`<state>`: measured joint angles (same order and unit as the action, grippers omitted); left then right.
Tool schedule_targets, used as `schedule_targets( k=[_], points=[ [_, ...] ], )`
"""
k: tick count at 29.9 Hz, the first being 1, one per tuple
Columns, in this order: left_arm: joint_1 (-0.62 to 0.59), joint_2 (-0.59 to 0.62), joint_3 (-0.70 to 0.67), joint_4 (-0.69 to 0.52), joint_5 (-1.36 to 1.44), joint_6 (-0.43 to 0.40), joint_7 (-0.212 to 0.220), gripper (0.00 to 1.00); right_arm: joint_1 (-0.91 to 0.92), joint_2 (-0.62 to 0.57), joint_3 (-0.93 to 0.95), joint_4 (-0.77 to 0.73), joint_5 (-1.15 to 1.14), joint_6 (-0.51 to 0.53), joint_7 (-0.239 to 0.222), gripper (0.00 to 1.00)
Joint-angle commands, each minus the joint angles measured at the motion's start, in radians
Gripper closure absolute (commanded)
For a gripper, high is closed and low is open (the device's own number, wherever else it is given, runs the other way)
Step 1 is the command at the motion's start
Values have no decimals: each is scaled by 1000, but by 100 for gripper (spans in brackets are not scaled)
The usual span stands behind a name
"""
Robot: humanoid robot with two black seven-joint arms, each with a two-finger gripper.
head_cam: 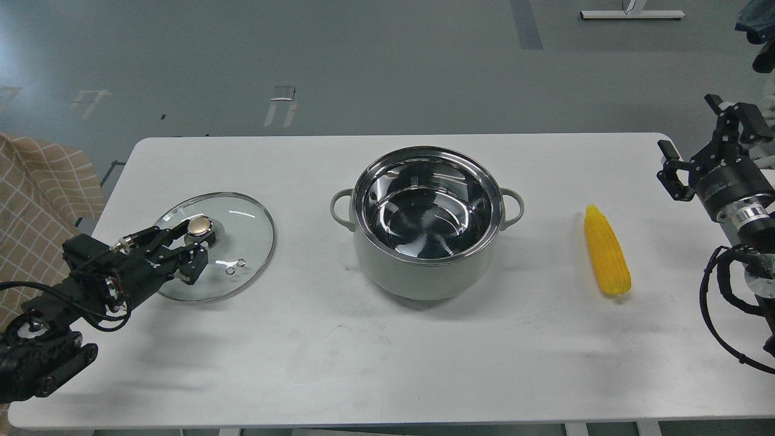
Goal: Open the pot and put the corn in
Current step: 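Set the glass lid on the table beside the pot, release, then withdraw the left gripper up and away from the lid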
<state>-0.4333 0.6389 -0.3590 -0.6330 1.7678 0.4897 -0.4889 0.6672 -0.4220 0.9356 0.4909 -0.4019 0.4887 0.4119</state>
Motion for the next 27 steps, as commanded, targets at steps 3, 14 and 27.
schedule_targets(
  k=[3, 14, 27],
  points=[
    [1, 1, 0, 3, 1, -1, 0, 40, 0, -1, 0, 0, 0, 0, 1, 0],
    [-16, 4, -2, 1, -2, -1, 0, 19, 2, -1, -1, 0, 0, 0, -1, 0],
    [-107, 68, -3, -100, -30, -1, 0, 19, 2, -3, -1, 2, 0, 0, -1, 0]
  ],
)
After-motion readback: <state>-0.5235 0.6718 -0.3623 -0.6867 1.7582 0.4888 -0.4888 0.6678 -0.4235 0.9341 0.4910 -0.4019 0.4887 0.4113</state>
